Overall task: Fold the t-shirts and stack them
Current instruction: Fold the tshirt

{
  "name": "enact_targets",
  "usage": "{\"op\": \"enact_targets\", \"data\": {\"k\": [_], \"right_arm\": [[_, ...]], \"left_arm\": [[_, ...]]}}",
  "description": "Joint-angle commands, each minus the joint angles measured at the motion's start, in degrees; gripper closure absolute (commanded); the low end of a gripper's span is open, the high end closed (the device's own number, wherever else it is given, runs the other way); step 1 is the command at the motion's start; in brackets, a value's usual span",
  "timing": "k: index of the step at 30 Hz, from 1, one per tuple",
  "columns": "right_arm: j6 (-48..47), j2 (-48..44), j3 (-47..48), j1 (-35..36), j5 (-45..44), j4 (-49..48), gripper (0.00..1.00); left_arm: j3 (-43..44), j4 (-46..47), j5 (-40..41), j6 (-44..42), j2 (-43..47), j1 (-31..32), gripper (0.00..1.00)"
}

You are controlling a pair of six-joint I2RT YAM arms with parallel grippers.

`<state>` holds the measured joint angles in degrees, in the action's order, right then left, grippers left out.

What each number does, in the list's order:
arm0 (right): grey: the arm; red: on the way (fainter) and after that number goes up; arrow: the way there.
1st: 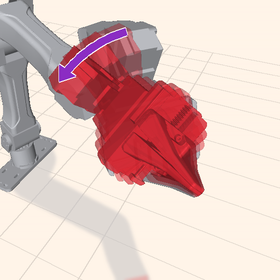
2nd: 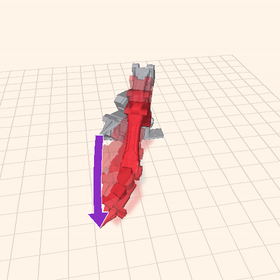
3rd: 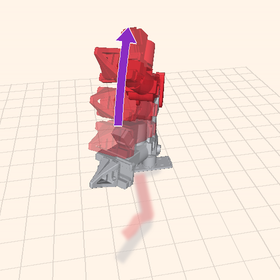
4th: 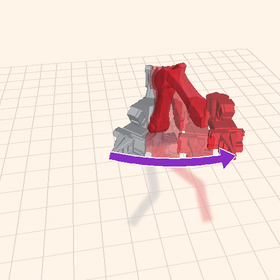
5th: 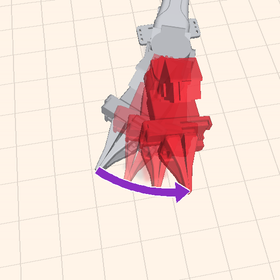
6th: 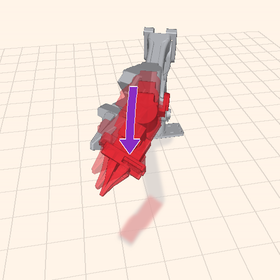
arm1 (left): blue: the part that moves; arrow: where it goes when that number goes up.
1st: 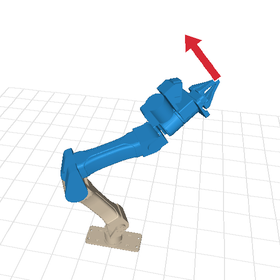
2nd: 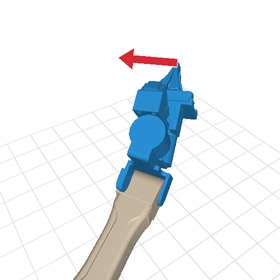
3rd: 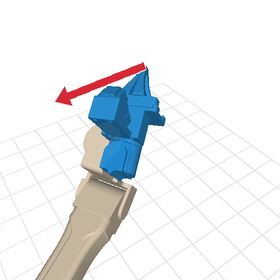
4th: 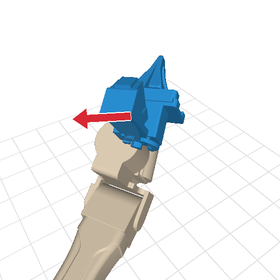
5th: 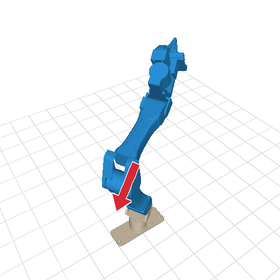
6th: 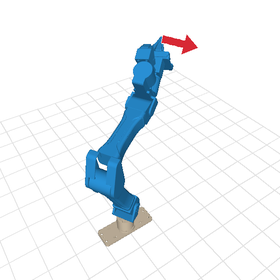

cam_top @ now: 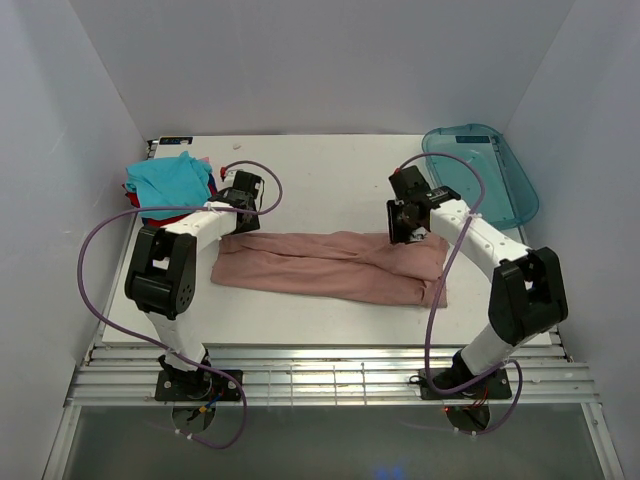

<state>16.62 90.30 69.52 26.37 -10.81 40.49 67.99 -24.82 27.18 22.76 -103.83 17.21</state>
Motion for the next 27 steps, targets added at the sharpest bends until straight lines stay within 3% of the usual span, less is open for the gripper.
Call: {"op": "enact_targets", "data": {"k": [1,16,27], "right_arm": [[-1.9,4.1,3.9,-2.4,-0.6,-4.3,0.59],[-5.8,10.2,2.0,-4.8,3.9,-12.0,0.60],[-7.5,13.3,4.8,-6.4,4.5,-11.0,0.60]], "left_arm": [[0.2,0.8,-0.3,0.3,2.9,-0.1,0.33],[-3.8,3.8,-2.2,-1.2,9.6,-0.1,0.32],[-4.7,3.9,-1.6,-1.3,10.2,-0.1,0.32]]}}
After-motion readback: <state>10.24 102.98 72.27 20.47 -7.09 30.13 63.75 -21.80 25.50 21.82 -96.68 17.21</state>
